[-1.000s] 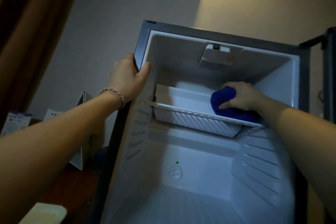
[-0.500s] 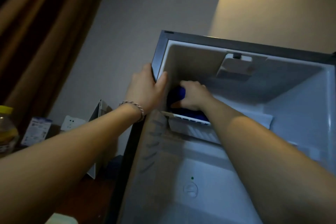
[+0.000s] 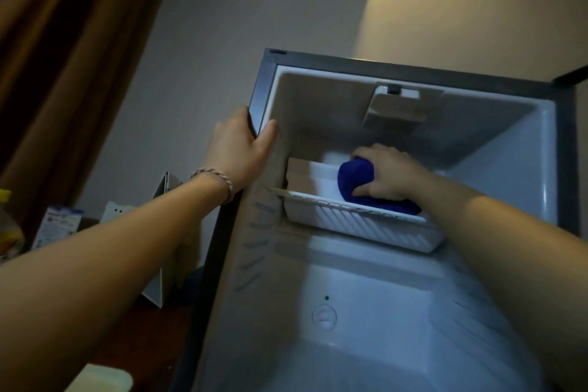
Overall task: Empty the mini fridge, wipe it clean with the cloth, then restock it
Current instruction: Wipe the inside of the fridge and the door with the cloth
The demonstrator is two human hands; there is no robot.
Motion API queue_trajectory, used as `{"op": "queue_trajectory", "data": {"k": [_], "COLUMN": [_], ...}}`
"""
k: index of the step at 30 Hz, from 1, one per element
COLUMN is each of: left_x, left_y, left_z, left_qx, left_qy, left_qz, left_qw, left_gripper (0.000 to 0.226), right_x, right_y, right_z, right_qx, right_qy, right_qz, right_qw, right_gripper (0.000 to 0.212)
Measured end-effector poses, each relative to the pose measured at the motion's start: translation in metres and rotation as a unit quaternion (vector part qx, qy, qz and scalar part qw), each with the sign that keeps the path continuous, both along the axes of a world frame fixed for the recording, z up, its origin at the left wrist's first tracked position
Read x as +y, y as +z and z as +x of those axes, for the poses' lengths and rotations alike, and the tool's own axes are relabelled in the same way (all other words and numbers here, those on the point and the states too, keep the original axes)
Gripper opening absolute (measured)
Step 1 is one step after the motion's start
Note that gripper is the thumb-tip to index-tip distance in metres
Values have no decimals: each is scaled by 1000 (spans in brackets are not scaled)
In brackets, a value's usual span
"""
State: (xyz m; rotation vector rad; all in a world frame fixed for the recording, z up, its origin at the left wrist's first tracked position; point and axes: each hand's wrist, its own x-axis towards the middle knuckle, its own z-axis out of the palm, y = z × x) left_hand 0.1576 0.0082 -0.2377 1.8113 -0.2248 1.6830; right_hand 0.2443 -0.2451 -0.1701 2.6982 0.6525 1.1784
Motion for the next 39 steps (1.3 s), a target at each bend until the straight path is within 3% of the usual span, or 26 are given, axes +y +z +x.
{"op": "queue_trajectory", "data": {"k": [6,15,22,30,34,39], "left_x": [-1,-4,-7,-15,-13,-12], "left_y": [-1,-2,-4,-5,-4,-5], "left_z": [-2,3,4,-4,-6,-4], "left_qx": [-7,-2,6,25,17,22], "left_qy": [13,21,21,30,39,13], "left_qz": [-5,-16,-31,-33,-36,-39], "left_qw": [1000,1000,999,999,998,999], "left_gripper": [36,34,33,31,33,37], "right_x": [-75,-79,-33,33,4,-66], "right_y": [0,1,-1,-4,1,3], "right_z": [-17,-14,-11,1,-5,-18], "right_qx": [24,27,18,-1,1,23], "right_qy": [-78,-78,-8,68,47,-52], "right_qz": [35,77,59,-43,-37,7], "right_qw": [996,994,998,997,998,998], "right_gripper": [73,69,60,65,64,61]}}
